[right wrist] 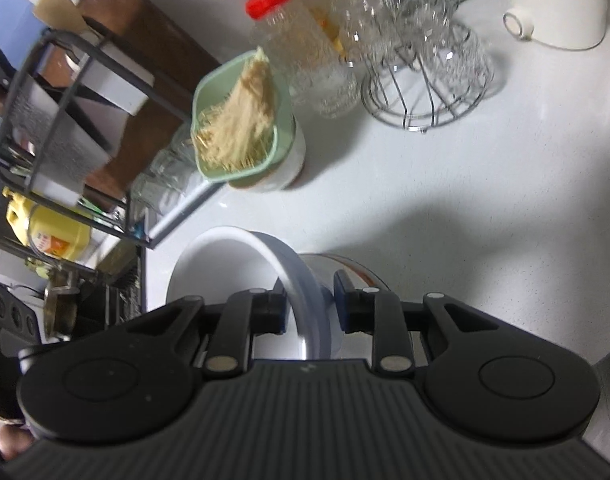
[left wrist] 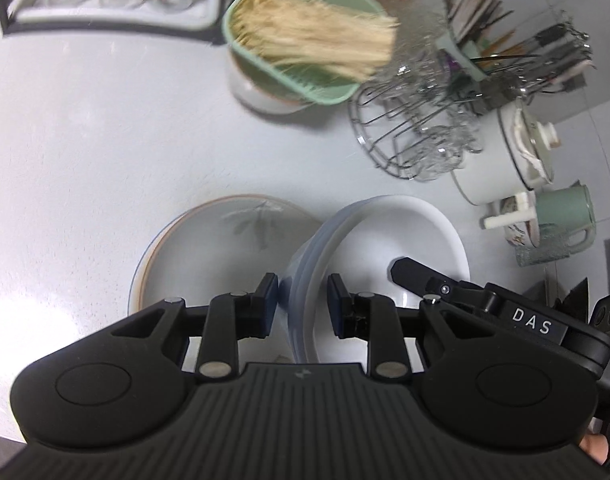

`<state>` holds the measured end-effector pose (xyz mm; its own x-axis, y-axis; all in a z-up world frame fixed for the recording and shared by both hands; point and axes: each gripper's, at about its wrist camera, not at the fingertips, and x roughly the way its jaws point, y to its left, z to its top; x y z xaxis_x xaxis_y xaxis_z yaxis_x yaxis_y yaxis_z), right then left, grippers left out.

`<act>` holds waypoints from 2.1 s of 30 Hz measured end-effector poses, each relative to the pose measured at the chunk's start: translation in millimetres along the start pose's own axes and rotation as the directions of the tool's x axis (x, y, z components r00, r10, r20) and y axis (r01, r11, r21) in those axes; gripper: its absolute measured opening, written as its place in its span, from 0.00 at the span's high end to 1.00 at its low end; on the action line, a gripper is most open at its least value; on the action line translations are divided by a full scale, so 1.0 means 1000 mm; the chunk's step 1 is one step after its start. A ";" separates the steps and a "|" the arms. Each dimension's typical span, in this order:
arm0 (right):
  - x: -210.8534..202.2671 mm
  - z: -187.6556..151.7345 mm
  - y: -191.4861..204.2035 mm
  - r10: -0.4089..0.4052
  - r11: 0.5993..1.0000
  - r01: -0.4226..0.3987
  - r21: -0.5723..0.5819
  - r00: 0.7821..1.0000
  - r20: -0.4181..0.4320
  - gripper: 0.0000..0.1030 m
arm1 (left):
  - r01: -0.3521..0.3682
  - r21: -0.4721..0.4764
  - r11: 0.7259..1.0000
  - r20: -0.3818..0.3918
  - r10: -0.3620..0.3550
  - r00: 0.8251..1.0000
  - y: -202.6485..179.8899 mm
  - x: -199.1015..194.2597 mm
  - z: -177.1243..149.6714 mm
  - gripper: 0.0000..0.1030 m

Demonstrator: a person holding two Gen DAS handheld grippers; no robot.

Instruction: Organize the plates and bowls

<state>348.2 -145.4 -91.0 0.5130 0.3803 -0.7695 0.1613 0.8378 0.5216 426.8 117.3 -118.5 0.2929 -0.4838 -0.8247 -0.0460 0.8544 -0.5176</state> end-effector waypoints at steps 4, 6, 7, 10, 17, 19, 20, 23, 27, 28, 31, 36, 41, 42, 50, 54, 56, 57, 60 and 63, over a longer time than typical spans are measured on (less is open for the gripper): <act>0.018 -0.002 -0.002 -0.020 1.000 0.019 -0.019 0.998 -0.052 0.75 | -0.028 -0.019 0.999 -0.028 0.028 0.999 0.010 0.012 -0.006 0.71; 0.025 -0.006 -0.001 -0.036 0.999 0.033 -0.039 0.996 -0.077 0.75 | -0.036 -0.028 0.999 -0.042 0.035 0.998 0.016 0.018 -0.009 0.71; 0.029 -0.008 -0.001 -0.053 0.998 0.049 -0.047 0.995 -0.089 0.75 | -0.043 -0.026 0.999 -0.048 0.042 0.998 0.017 0.021 -0.010 0.71; 0.037 -0.011 0.000 -0.073 0.995 0.064 -0.074 0.990 -0.121 0.75 | -0.056 -0.027 0.998 -0.048 0.055 0.997 0.022 0.027 -0.014 0.71; 0.041 -0.020 0.001 -0.096 0.991 0.084 -0.102 0.988 -0.120 0.72 | -0.099 -0.044 0.994 -0.002 0.099 0.995 0.027 0.020 -0.019 0.63; 0.036 -0.022 -0.001 -0.081 0.994 0.071 -0.089 0.990 -0.112 0.62 | -0.124 -0.033 0.992 0.015 0.124 0.992 0.025 0.015 -0.021 0.46; 0.032 -0.023 -0.002 -0.067 0.995 0.059 -0.085 0.992 -0.104 0.61 | -0.134 -0.026 0.991 0.027 0.135 0.990 0.024 0.012 -0.023 0.42; 0.015 -0.023 -0.006 -0.061 0.994 0.054 -0.093 0.996 -0.068 0.55 | -0.152 -0.011 0.988 0.048 0.152 0.987 0.021 0.002 -0.028 0.41; -0.008 -0.023 -0.011 -0.062 0.992 0.060 -0.112 0.998 -0.020 0.54 | -0.157 0.016 0.987 0.085 0.155 0.984 0.010 -0.012 -0.036 0.41; -0.014 -0.023 -0.011 -0.062 0.991 0.060 -0.117 0.998 -0.010 0.54 | -0.153 0.021 0.988 0.097 0.150 0.984 0.006 -0.017 -0.038 0.41; -0.030 -0.023 -0.014 -0.044 0.990 0.047 -0.131 0.999 0.020 0.54 | -0.193 0.079 0.978 0.158 0.179 0.971 -0.013 -0.031 -0.045 0.41; -0.055 -0.024 -0.009 -0.033 0.979 0.045 -0.196 0.997 0.065 0.54 | -0.262 0.200 0.944 0.247 0.210 0.946 -0.049 -0.055 -0.057 0.40; -0.078 -0.028 -0.004 -0.012 0.963 0.042 -0.268 0.993 0.113 0.54 | -0.286 0.230 0.930 0.322 0.205 0.925 -0.076 -0.079 -0.071 0.38; -0.083 -0.030 -0.003 -0.005 0.960 0.039 -0.277 0.993 0.121 0.54 | -0.286 0.225 0.931 0.332 0.203 0.921 -0.079 -0.084 -0.075 0.37; -0.129 -0.042 0.000 0.035 0.931 0.055 -0.361 0.971 0.237 0.54 | -0.297 0.186 0.936 0.411 0.201 0.889 -0.091 -0.112 -0.104 0.22; -0.150 -0.048 -0.006 0.050 0.927 0.071 -0.369 0.950 0.308 0.19 | -0.315 0.197 0.928 0.443 0.203 0.873 -0.102 -0.126 -0.120 0.10; -0.160 -0.053 -0.010 0.054 0.922 0.088 -0.377 0.935 0.351 0.16 | -0.328 0.209 0.921 0.456 0.205 0.866 -0.109 -0.131 -0.129 0.06; -0.165 -0.057 -0.012 0.058 0.920 0.094 -0.380 0.927 0.370 0.16 | -0.331 0.215 0.919 0.461 0.204 0.864 -0.111 -0.133 -0.135 0.06; -0.175 -0.067 -0.018 0.068 0.915 0.100 -0.391 0.917 0.393 0.16 | -0.335 0.229 0.914 0.461 0.202 0.864 -0.117 -0.133 -0.153 0.05; -0.181 -0.077 -0.023 0.075 0.917 0.084 -0.389 0.923 0.378 0.15 | -0.319 0.228 0.920 0.462 0.186 0.867 -0.118 -0.135 -0.173 0.05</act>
<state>186.6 -203.4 7.8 0.8045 0.2659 -0.5312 -0.1365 0.9531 0.2703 227.2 48.9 14.8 0.6867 -0.1727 -0.7061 0.0818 0.9836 -0.1610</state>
